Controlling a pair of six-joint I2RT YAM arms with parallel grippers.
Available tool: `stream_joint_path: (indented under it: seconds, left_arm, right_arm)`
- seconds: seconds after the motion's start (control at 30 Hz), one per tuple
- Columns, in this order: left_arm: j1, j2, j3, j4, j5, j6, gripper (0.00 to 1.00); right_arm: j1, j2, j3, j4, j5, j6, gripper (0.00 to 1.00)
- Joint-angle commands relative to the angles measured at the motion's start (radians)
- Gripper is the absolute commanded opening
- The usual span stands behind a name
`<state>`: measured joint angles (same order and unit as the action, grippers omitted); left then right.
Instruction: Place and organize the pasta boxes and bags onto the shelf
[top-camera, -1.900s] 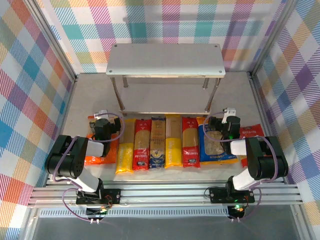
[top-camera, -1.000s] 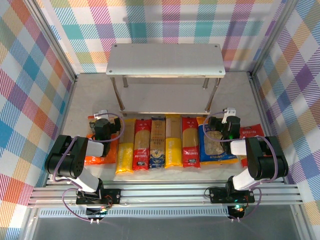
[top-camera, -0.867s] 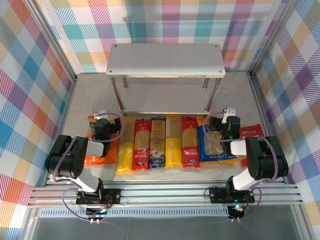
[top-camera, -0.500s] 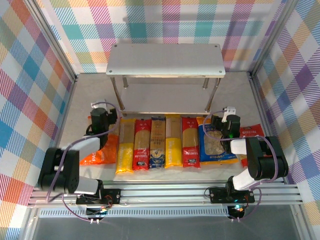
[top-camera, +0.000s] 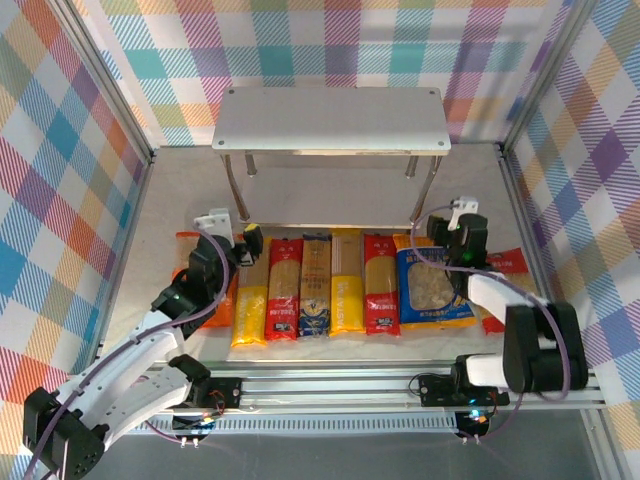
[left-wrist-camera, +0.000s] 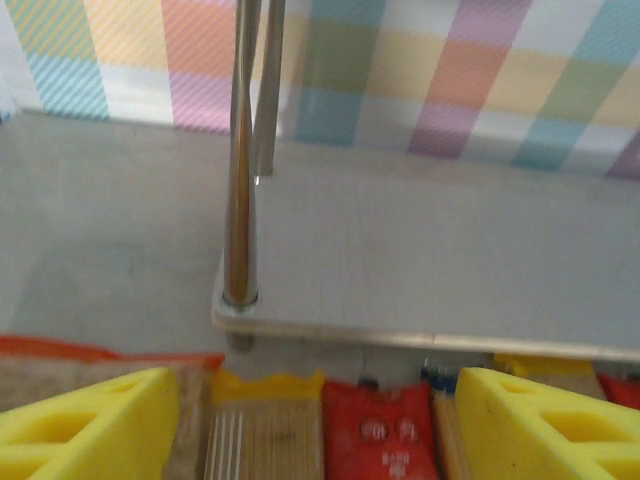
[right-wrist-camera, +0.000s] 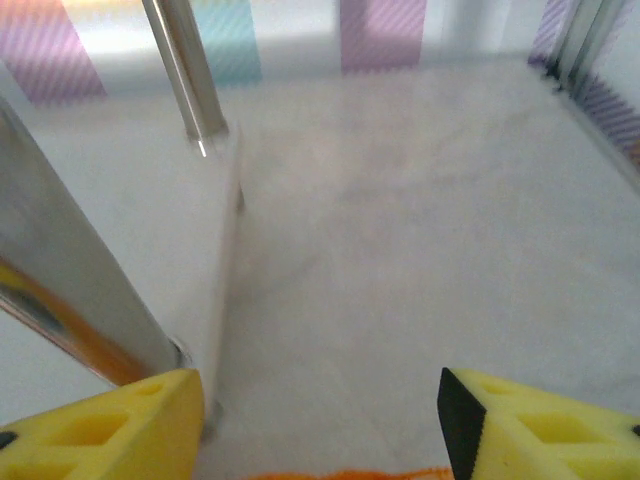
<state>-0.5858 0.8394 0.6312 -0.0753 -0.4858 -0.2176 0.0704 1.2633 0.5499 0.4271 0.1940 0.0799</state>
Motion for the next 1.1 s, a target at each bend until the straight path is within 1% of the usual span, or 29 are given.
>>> stream_joint_path:
  seconds: [0.0,0.03,0.1,0.2,0.27,0.3,0.37,0.5,0.63,0.7,0.83,0.97,1.07]
  left_arm:
    - [-0.036,-0.018,-0.018,-0.141,-0.077,-0.073,0.73]
    - [-0.041,-0.015,-0.015,-0.152,-0.075,-0.078,0.73]
    - [-0.050,0.000,-0.001,-0.172,-0.063,-0.090,0.72]
    - [-0.066,0.037,0.029,-0.195,-0.039,-0.095,0.72]
    - [-0.078,0.065,0.049,-0.195,-0.031,-0.098,0.72]
    - [-0.083,0.079,0.055,-0.227,-0.033,-0.101,0.72]
    - [-0.087,0.103,0.063,-0.230,-0.029,-0.113,0.72]
    - [-0.092,0.125,0.071,-0.222,0.001,-0.145,0.77]
    - [-0.097,0.132,0.077,-0.231,0.018,-0.161,0.77]
    - [-0.098,0.133,0.081,-0.248,0.014,-0.170,0.77]
    - [-0.100,0.140,0.078,-0.260,0.012,-0.175,0.77]
    - [-0.100,0.157,0.073,-0.264,0.011,-0.180,0.77]
    - [-0.100,0.164,0.070,-0.262,0.007,-0.180,0.78]
  right_arm:
    - [0.049,-0.179,0.090,-0.353,-0.001,0.118,0.63]
    - [0.080,-0.224,0.104,-0.435,0.004,0.134,0.63]
    - [0.185,-0.314,0.132,-0.603,0.056,0.159,0.64]
    - [0.317,-0.398,0.177,-0.857,0.120,0.217,0.66]
    - [0.372,-0.425,0.198,-0.999,0.111,0.291,0.66]
    - [0.402,-0.432,0.203,-1.055,0.101,0.335,0.67]
    - [0.467,-0.429,0.202,-1.124,0.081,0.401,0.67]
    - [0.598,-0.355,0.210,-1.168,0.099,0.480,0.68]
    - [0.676,-0.230,0.253,-1.156,0.062,0.523,0.69]
    - [0.712,-0.156,0.277,-1.172,0.082,0.551,0.69]
    - [0.746,-0.062,0.299,-1.177,0.087,0.595,0.71]
    - [0.752,0.001,0.296,-1.158,0.058,0.624,0.75]
    - [0.752,0.043,0.300,-1.172,0.078,0.643,0.78]
